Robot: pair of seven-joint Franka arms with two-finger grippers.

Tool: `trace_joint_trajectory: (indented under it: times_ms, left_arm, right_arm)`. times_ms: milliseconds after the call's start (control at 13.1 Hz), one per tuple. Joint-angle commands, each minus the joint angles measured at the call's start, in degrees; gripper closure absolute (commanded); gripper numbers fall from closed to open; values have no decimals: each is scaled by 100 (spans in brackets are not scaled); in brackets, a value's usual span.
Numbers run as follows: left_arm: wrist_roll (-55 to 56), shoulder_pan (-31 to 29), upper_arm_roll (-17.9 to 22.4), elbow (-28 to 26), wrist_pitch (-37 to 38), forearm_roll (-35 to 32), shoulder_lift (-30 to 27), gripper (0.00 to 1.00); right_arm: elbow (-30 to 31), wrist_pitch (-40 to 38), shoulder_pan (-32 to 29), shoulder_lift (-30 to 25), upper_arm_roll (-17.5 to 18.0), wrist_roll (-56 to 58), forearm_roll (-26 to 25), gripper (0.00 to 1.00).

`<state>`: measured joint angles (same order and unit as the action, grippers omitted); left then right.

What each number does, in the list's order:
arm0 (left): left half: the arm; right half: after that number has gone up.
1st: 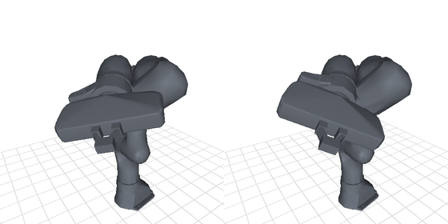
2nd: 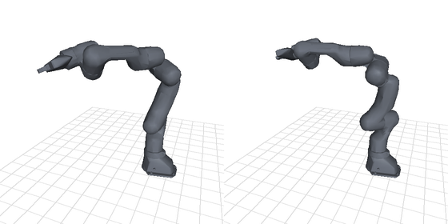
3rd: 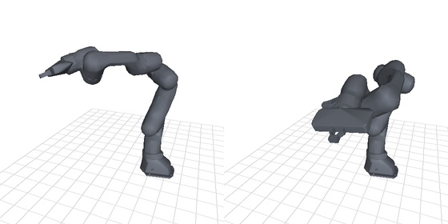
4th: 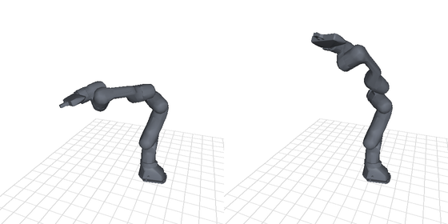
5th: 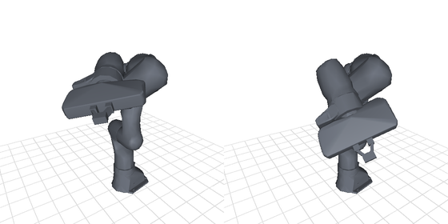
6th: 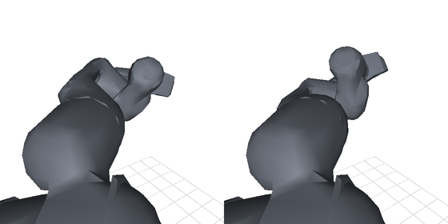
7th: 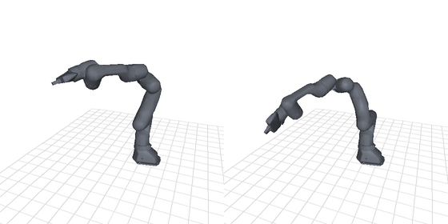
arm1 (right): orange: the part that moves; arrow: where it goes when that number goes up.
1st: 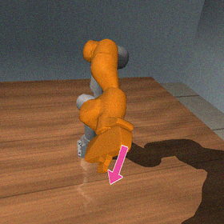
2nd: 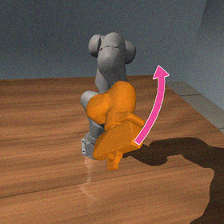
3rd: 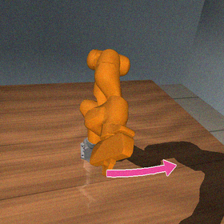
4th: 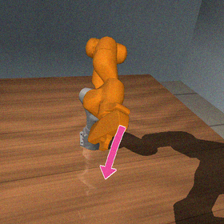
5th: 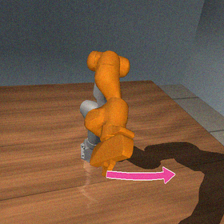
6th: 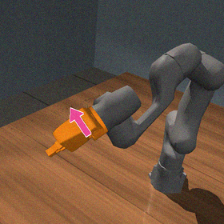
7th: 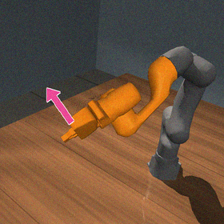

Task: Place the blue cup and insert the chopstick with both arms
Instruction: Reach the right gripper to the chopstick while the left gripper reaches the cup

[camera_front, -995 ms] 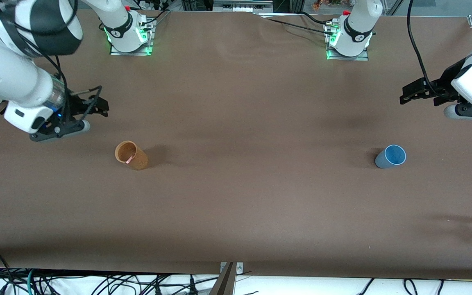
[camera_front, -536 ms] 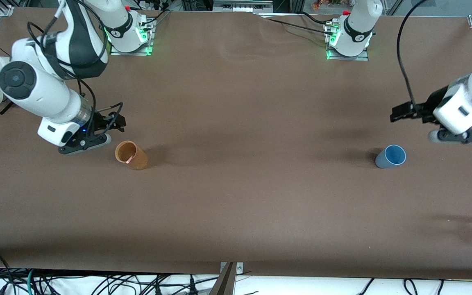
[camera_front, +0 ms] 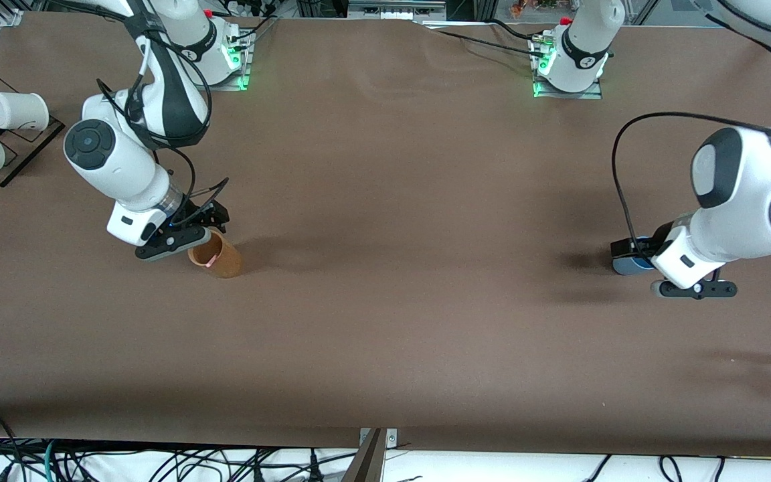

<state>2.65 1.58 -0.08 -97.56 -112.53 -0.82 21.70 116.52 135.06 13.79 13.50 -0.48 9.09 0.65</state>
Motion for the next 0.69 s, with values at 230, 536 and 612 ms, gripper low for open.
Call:
trace_joint_trajectory:
  times_ms: [230, 536, 612]
  left_arm:
    - [-133, -26, -1, -1818, -2009, -665, -517, 0]
    - [-448, -87, 96, -2486, -2870, -674, -605, 0]
    - [-650, -88, 157, -2530, -2932, -665, -605, 0]
  right_arm:
    - [-112, 617, -8, 364, 39, 348, -12, 10]
    - [-411, 618, 54, 584, 39, 453, -3, 23]
    - [-411, 635, 63, 610, 39, 453, 5, 31]
